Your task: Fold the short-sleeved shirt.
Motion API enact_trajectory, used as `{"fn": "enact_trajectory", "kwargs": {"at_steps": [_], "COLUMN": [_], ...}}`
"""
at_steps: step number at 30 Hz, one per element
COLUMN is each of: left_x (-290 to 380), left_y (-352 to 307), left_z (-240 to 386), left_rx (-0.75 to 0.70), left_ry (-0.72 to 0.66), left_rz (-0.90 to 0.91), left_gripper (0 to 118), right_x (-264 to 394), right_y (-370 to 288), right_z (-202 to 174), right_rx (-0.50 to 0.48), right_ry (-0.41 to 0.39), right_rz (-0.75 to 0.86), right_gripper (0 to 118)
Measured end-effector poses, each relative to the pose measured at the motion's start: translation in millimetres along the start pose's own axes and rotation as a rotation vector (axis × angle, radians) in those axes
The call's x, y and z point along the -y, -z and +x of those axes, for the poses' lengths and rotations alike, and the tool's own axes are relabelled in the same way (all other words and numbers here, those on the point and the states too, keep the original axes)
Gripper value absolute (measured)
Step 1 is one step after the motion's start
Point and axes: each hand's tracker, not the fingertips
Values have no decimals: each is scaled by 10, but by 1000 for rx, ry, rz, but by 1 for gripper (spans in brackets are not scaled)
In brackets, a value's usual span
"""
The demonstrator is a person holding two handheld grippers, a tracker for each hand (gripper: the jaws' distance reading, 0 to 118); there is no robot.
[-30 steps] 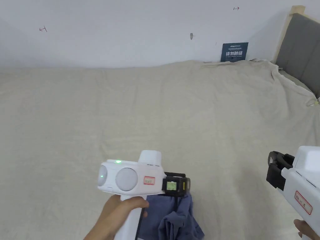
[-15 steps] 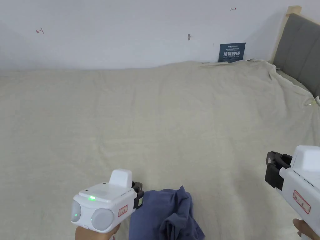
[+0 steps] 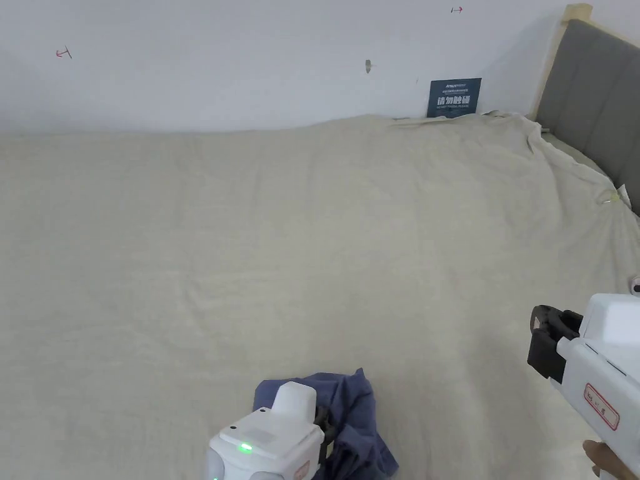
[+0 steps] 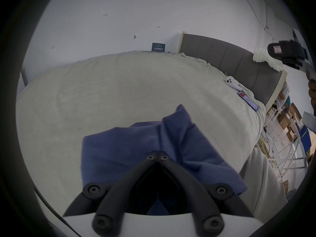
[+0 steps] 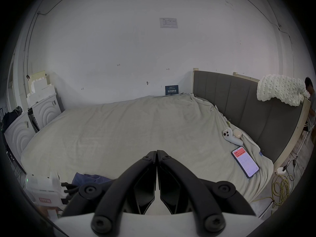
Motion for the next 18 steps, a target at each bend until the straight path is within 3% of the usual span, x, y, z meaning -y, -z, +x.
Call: {"fn": "enact_trajectory", "kwargs": {"at_steps": [10,18], "left_x": [101,105], "left_y": [359,394], "left_z": [635,691], "left_rx": [41,45], "left_ry": [73,76], "left_rz": [-34,-30], "left_gripper": [0,0], "right_x": [42,24], "right_y": [-56,-72], "right_z": [179,247], "right_rx": [32,52], "right_ry": [10,22], "right_rz": [-8,-1], "right_gripper": [1,1]}}
